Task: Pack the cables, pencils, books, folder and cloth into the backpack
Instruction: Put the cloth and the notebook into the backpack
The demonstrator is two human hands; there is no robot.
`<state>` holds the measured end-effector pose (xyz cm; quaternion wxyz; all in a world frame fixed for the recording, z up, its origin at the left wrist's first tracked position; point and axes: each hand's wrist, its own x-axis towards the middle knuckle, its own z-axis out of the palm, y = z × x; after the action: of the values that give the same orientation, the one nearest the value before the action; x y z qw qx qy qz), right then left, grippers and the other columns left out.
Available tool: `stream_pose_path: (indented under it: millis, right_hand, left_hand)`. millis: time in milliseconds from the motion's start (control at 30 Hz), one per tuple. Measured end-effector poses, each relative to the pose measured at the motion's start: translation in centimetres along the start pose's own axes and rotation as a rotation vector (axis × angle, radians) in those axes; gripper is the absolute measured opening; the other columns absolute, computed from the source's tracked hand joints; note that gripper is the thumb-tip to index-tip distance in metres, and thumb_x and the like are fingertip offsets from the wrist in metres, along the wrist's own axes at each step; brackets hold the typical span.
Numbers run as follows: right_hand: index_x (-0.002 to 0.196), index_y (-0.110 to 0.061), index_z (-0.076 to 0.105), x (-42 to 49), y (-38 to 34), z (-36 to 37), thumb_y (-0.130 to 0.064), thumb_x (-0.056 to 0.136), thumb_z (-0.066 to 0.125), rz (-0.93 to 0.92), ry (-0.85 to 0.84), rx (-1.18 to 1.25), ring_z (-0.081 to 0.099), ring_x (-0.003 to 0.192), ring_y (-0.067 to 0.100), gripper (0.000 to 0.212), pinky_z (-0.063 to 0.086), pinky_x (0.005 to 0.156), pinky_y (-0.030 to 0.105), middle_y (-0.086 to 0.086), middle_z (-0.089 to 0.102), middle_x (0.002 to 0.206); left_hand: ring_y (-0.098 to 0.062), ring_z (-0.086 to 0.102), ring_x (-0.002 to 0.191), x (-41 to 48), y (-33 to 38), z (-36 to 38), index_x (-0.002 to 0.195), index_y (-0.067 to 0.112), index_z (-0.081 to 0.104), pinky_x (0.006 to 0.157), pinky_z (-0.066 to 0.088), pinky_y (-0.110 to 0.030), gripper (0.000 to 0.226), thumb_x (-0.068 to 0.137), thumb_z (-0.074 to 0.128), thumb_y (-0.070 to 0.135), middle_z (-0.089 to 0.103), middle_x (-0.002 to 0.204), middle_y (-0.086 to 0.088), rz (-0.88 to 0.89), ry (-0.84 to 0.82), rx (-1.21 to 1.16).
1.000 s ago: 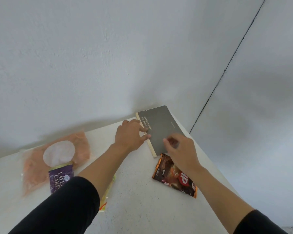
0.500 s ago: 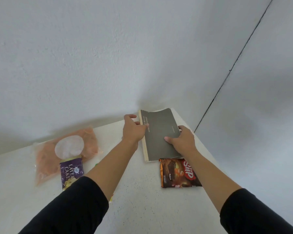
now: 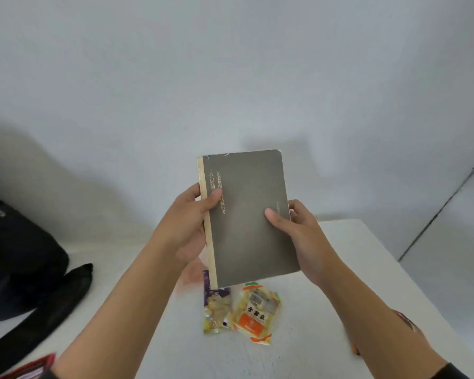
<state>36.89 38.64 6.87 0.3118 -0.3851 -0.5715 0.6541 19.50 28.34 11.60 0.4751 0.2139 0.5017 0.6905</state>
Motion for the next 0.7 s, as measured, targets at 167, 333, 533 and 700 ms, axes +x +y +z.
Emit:
stream_pose_path:
  millis: [167,333,533,700]
  right_hand:
    - [0.128,-0.016,0.061,-2.1,-2.4,10.7,-0.023,0.093,0.071,-0.028,-0.291,0.167,0.073,0.106,0.026,0.036,0.06,0.089,0.046,0.006,0.076,0.116]
    - [0.122,-0.009,0.068,-4.5,-4.2,21.3,-0.015,0.101,0.06,-0.166,-0.449,0.19,0.072,0.11,0.028,0.023,0.059,0.088,0.041,0.009,0.075,0.117]
    - [0.122,-0.012,0.067,-7.9,-6.3,34.1,-0.014,0.1,0.062,-0.313,-0.433,0.272,0.071,0.112,0.027,0.023,0.056,0.097,0.045,0.006,0.075,0.118]
    - [0.115,-0.013,0.068,-9.2,-7.3,40.8,-0.01,0.097,0.068,-0.385,-0.35,0.321,0.074,0.102,0.025,0.019,0.059,0.084,0.038,0.007,0.077,0.111]
  left_hand:
    - [-0.025,0.076,0.1,-6.3,7.3,-7.7,0.127,0.01,0.067,0.077,0.063,-0.032,0.026,0.104,0.054,0.011,0.076,0.117,-0.011,0.158,0.076,0.068]
    - [-0.024,0.072,0.107,-12.2,13.1,-16.3,0.129,0.007,0.068,0.085,0.063,-0.035,0.032,0.107,0.049,0.019,0.074,0.122,-0.011,0.258,0.138,0.103]
    - [-0.024,0.07,0.106,-20.0,20.7,-28.9,0.111,0.014,0.078,0.098,0.054,-0.039,0.031,0.107,0.047,0.013,0.075,0.112,-0.013,0.493,0.333,0.471]
    - [-0.014,0.063,0.113,-20.5,22.5,-39.2,0.11,0.026,0.074,0.101,0.043,-0.03,0.023,0.105,0.053,0.016,0.072,0.117,0.003,0.461,0.653,1.145]
